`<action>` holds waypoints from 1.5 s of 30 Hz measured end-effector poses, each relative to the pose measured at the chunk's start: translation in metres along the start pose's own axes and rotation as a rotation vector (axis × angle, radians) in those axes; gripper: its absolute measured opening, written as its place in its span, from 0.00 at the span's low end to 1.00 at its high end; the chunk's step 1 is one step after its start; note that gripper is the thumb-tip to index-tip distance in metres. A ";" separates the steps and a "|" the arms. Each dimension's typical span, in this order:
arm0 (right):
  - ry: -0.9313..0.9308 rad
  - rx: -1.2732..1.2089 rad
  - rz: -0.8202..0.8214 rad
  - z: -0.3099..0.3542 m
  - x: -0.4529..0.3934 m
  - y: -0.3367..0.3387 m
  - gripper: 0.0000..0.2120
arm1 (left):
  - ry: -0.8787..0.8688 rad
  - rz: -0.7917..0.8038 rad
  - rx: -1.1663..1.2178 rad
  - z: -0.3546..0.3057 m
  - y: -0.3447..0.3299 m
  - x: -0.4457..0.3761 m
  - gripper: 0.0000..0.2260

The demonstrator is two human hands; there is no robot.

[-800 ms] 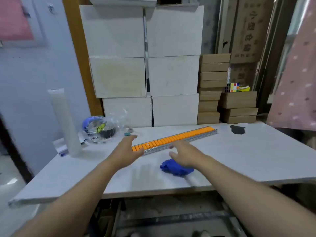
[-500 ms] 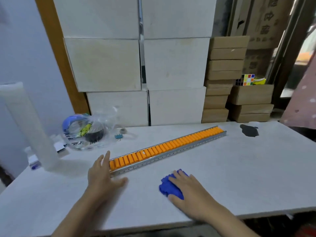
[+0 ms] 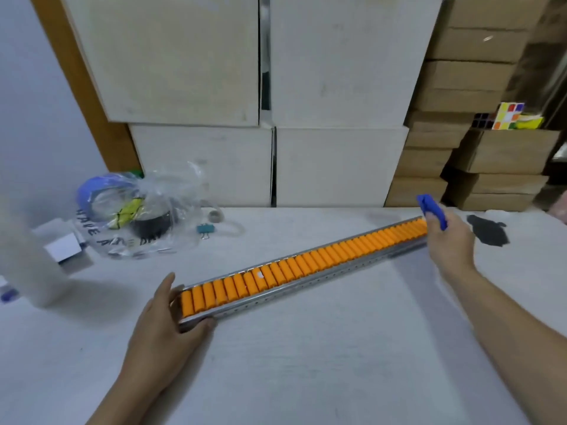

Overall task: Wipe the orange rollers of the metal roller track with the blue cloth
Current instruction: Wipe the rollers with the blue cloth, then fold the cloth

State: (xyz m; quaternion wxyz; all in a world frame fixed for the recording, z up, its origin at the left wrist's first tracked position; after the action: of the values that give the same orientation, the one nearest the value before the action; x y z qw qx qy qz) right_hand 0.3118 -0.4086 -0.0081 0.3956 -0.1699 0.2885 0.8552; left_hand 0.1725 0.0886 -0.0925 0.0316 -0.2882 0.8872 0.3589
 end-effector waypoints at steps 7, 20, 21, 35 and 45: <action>-0.004 0.398 0.100 -0.052 -0.025 -0.049 0.16 | 0.062 -0.003 0.020 0.005 0.005 0.003 0.41; 0.008 0.388 0.143 -0.038 0.002 -0.049 0.19 | 0.073 0.001 0.051 -0.002 0.008 0.005 0.39; -0.031 0.345 0.107 -0.035 -0.002 -0.040 0.18 | 0.072 0.001 0.047 -0.002 0.008 0.005 0.39; -0.002 0.283 0.102 -0.034 -0.006 -0.036 0.16 | 0.037 0.006 0.042 -0.002 0.006 0.005 0.37; 0.165 0.403 0.180 -0.003 0.038 -0.065 0.15 | 0.029 0.000 0.051 0.000 0.006 0.003 0.39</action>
State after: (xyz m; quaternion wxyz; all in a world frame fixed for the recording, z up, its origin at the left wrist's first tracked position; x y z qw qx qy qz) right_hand 0.3388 -0.3543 -0.0533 0.3186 -0.1303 0.4990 0.7953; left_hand 0.1673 0.0907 -0.0897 0.0264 -0.2925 0.8965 0.3318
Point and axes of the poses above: each hand's wrist, its own x-axis away from the middle knuckle, its own y-axis out of the back of the hand, z = x × y, the point moved 10 cm from there along -x, towards the middle knuckle, and after that the axes turned 15 degrees about -z, right-handed, at the moved point
